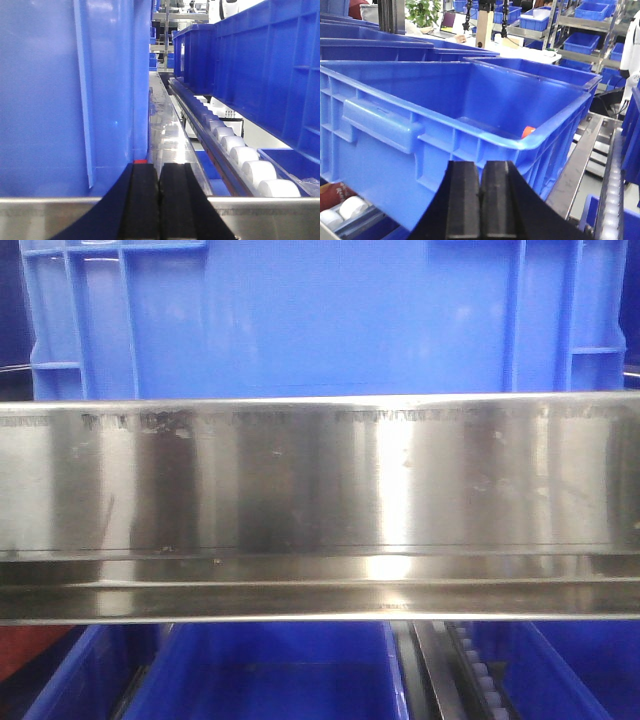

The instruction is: Place cylindrical capacitor in blue bin on shelf

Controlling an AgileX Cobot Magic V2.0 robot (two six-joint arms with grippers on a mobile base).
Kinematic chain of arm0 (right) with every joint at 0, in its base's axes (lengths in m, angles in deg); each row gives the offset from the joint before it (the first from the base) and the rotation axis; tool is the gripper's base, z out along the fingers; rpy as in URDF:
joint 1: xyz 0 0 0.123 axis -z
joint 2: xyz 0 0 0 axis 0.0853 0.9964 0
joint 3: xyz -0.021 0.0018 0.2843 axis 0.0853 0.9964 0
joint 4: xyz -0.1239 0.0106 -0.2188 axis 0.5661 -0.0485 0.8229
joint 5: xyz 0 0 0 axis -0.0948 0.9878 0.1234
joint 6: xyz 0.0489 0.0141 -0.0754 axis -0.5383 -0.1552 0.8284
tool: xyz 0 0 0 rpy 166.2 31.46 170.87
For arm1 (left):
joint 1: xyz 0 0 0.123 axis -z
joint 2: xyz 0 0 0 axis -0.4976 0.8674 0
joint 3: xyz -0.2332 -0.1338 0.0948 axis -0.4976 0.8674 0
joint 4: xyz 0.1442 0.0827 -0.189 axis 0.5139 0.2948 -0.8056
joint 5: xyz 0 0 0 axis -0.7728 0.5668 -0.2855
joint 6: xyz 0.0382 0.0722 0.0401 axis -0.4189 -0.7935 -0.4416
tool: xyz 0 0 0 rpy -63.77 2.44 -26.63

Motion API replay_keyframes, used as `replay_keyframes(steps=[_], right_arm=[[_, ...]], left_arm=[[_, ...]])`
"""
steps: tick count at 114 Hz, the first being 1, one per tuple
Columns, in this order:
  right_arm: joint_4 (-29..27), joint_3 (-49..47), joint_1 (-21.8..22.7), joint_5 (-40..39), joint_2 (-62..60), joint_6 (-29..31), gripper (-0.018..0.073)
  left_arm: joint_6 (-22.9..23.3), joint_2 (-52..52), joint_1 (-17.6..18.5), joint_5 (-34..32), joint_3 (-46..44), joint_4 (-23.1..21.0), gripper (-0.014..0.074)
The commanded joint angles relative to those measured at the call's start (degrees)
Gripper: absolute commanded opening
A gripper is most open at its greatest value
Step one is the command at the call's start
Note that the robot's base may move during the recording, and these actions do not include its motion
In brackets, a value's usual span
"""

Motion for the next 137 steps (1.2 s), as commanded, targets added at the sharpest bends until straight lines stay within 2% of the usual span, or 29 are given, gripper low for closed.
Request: replay_keyframes(steps=[1, 20, 28, 48, 61, 95, 120, 137], right_arm=[[0.88, 0.13, 0.34, -2.78, -0.39, -0.11, -0.0160], [0.88, 0.27, 0.34, -2.29, -0.39, -0.11, -0.0160], [0.42, 1.79, 1.61, -3.08, -0.39, -0.11, -0.0160], [-6.18, 8.40, 10.13, -6.29, -1.87, -0.11, -0.0160], [-7.84, 14.06, 15.13, -9.00, -4.63, -0.11, -0.0160], [-7.84, 27.82, 24.28, -12.41, -16.35, -0.11, -0.0160], [-6.84, 34.47, 31.32, -14.92, -23.99, -0.11, -0.0160], [-6.45, 35.96, 33.59, -14.94, -26.04, -0.11, -0.0160]], left_arm=[[0.36, -0.35, -0.10, -1.04, -0.07, -0.38, -0.0111], [0.36, -0.35, -0.10, -1.04, -0.07, -0.38, -0.0111], [0.36, -0.35, -0.10, -1.04, -0.07, -0.38, -0.0111], [0.36, -0.35, -0.10, -1.04, -0.07, -0.38, -0.0111], [0.36, -0.35, -0.10, -1.04, -0.07, -0.38, -0.0111], [0.36, -0.35, -0.10, -1.04, -0.07, -0.38, -0.0111], [0.36, -0.35, -0.10, -1.04, -0.07, -0.38, -0.0111], [0.36, -0.35, -0.10, -1.04, -0.07, -0.38, -0.0111]])
